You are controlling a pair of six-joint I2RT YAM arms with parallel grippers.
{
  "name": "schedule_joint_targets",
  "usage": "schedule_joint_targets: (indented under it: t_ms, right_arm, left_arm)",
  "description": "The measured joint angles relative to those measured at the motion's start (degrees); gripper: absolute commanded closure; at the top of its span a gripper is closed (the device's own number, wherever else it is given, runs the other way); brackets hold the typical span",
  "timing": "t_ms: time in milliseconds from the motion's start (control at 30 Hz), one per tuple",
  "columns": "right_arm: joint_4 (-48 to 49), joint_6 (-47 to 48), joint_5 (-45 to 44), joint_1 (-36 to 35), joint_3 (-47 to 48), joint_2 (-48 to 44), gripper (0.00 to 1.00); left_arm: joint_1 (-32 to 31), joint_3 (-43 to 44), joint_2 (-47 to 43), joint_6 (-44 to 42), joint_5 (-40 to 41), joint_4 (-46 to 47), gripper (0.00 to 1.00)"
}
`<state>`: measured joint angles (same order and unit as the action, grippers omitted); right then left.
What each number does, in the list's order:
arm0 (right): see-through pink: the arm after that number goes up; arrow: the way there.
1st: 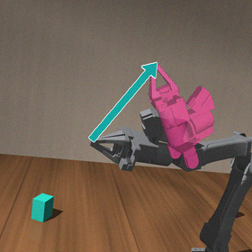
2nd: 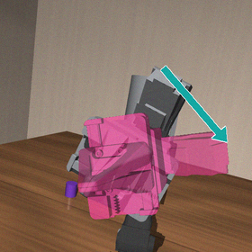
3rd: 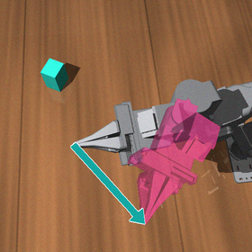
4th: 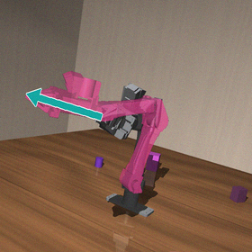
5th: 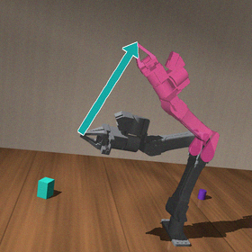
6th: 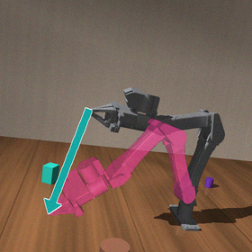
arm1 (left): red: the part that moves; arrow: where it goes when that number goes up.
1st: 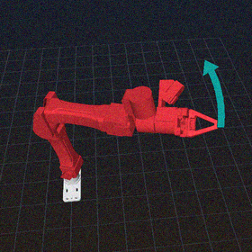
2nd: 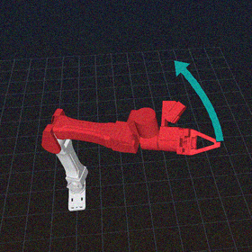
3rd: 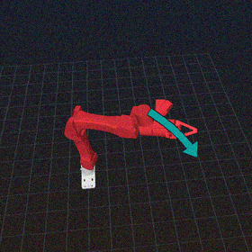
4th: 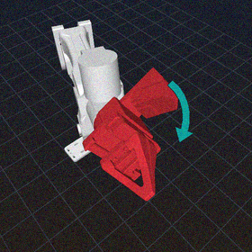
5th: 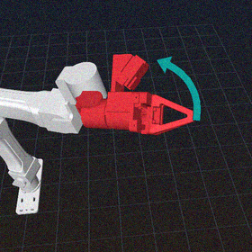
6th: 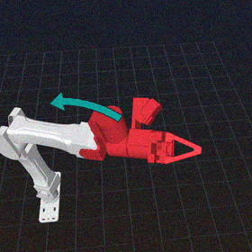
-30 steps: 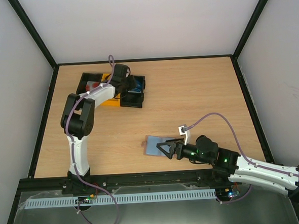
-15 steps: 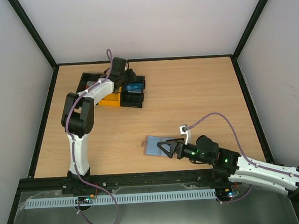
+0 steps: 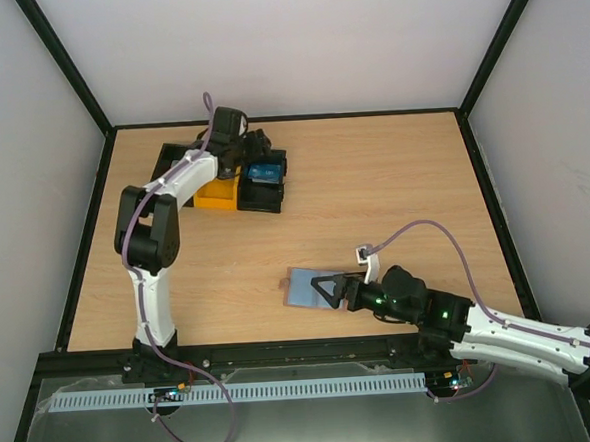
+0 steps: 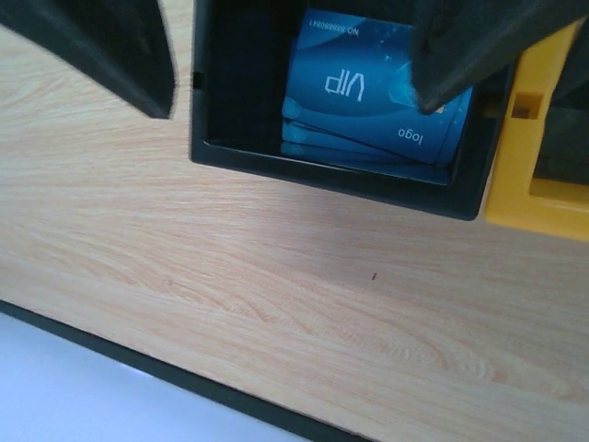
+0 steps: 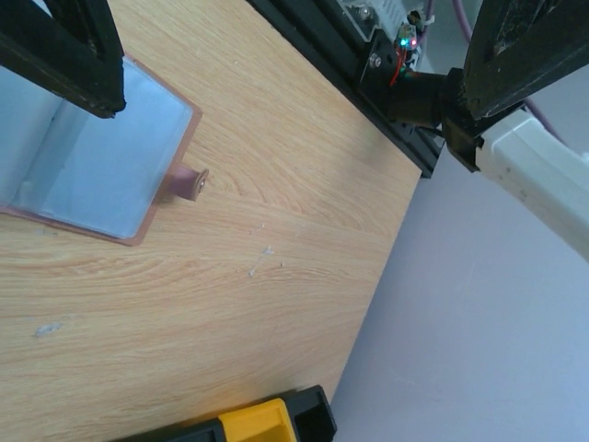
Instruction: Take the credit cards out of the card holder
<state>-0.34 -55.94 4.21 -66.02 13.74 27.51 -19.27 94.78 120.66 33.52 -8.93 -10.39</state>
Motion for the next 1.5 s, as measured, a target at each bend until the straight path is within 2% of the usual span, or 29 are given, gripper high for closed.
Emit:
schedule_joint_targets:
  t_ms: [67, 100, 333, 700, 967, 1167, 1300, 1500]
  right_arm:
    - [-1.49, 0.07, -1.16, 0.00, 1.38, 0.66, 0.02]
    - [-2.23, 0.09, -1.75, 0.00, 2.03, 0.74, 0.02]
    - [-10.95, -0.24, -11.58, 0.00, 8.96, 0.76, 0.02]
    - [-25.11, 0.26, -28.35, 0.00, 19.39, -0.52, 0.02]
    - [-27.28, 2.75, -31.50, 0.00, 22.18, -0.98, 0.02]
    - [-27.76, 4.48, -32.20, 0.00, 26.73, 0.98, 0.02]
    - [-27.93, 5.64, -32.37, 0.00, 30.21, 2.84, 0.02]
    - [-28.52, 6.05, -33.42, 0.00, 31.56, 3.19, 0.02]
  left_arm:
    - [0.02, -0.15, -1.99, -0.11, -0.66, -1.14, 0.01]
    - [0.02, -0.61, -3.52, -0.31, -1.11, -1.27, 0.00]
    - [-0.07, -8.68, -18.91, -1.05, -4.37, -1.53, 0.00]
    - [-1.55, -31.45, -43.95, -2.84, -9.29, -2.21, 0.00]
    - [-4.87, -45.48, -66.90, -3.61, -13.66, -2.08, 0.00]
    - [-5.09, -52.17, -83.52, -2.25, -12.68, -5.40, 0.00]
    - [-5.11, -52.52, -89.07, -1.79, -11.93, -7.26, 0.00]
    - [-5.11, -52.85, -90.36, -1.03, -11.93, -9.09, 0.00]
